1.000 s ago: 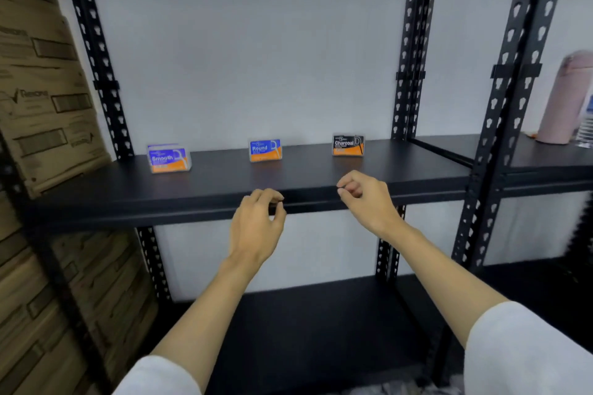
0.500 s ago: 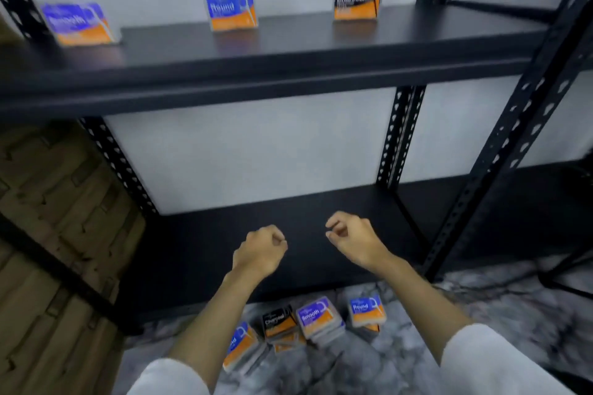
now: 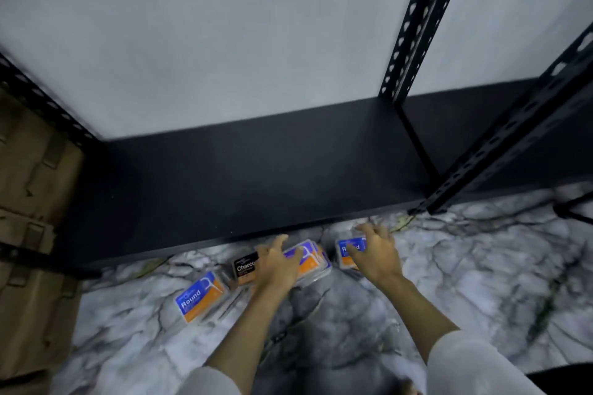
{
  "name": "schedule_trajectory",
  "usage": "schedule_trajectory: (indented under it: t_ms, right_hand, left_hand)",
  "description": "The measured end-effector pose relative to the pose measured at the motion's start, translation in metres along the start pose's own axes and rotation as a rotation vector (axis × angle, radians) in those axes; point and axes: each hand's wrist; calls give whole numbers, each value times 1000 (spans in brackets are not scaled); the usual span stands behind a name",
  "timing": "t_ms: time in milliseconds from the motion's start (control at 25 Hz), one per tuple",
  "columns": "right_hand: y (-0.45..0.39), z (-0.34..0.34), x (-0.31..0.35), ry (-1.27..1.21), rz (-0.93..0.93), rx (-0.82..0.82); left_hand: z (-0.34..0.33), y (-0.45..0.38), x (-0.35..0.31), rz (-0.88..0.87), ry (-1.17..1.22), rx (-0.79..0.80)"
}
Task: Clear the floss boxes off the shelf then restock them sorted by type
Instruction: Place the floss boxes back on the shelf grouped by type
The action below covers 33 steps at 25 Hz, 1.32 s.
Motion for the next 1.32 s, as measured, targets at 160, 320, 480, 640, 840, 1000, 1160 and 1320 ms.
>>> schedule_trajectory:
  t_ms: [160,320,480,640,840,1000,1160,1320]
  right_hand:
    - [-4,-27,-9,33,-128,23]
    - [-6,-43,-12,-11,-140,18]
    - [-8,-42,-13,-25,-120,-8]
    - [3,-22,-3,-69,-99,-59]
    - [38,34,33,-139,39,-113]
    - [83,90,67,-153,169,-168]
    - [143,146,100,-245,300,-252]
    - [201,200,135,-322,440,-345]
  left_hand:
    - [-38,-4,-16,164,-50,1]
    - [-53,-7,-19,202,-144,-70]
    - [-54,-8,-10,173,-113,-124]
    - [-36,7,-22,185,-39,-203]
    - [17,42,-55,22,40,-303]
    - [76,84,-84,-114,52,-407]
    - [140,137,-111,-271,112,-531]
    - [198,191,-136,-433,166,-655]
Point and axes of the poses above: each hand's wrist, its own y-axis away from the middle knuckle, its own z-axis out of the back of the hand, x = y × z, and after that the axes turned 8 degrees about -z, right-handed
